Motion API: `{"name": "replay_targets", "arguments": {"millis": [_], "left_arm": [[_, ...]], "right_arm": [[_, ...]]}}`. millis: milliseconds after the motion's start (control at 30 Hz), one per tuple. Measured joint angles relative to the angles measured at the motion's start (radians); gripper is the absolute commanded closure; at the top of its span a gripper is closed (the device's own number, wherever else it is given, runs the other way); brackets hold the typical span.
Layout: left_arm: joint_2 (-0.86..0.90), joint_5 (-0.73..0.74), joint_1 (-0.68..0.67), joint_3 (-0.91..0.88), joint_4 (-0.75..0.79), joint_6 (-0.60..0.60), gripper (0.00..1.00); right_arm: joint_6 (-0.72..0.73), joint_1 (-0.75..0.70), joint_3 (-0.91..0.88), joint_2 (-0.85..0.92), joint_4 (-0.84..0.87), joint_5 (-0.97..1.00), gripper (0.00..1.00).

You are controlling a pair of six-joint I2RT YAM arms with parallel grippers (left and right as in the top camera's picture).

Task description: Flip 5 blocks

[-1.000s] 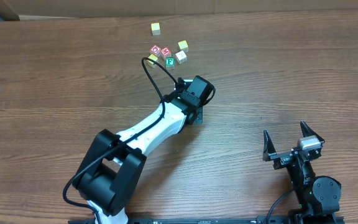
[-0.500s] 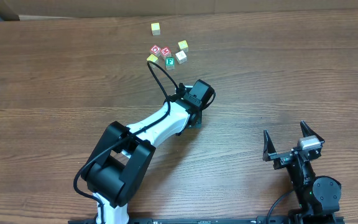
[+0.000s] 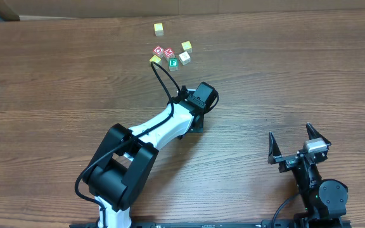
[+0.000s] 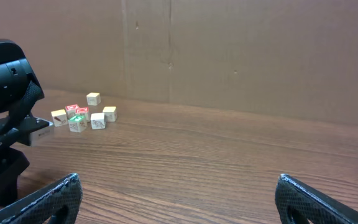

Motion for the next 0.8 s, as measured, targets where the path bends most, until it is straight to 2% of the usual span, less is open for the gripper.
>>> {"name": "replay_targets", "arguments": {"millis": [533, 800], "left_arm": [[0.000, -0.006, 0.000, 0.010, -0.043, 0.000, 0.96], [-0.009, 0.046, 0.000, 0.142, -0.120, -0.004, 0.96]], "right_arm": [[-0.001, 0.000, 0.000, 0.000, 0.000, 0.000, 0.00], [0.000, 0.000, 0.000, 0.000, 0.000, 0.000, 0.00]]}}
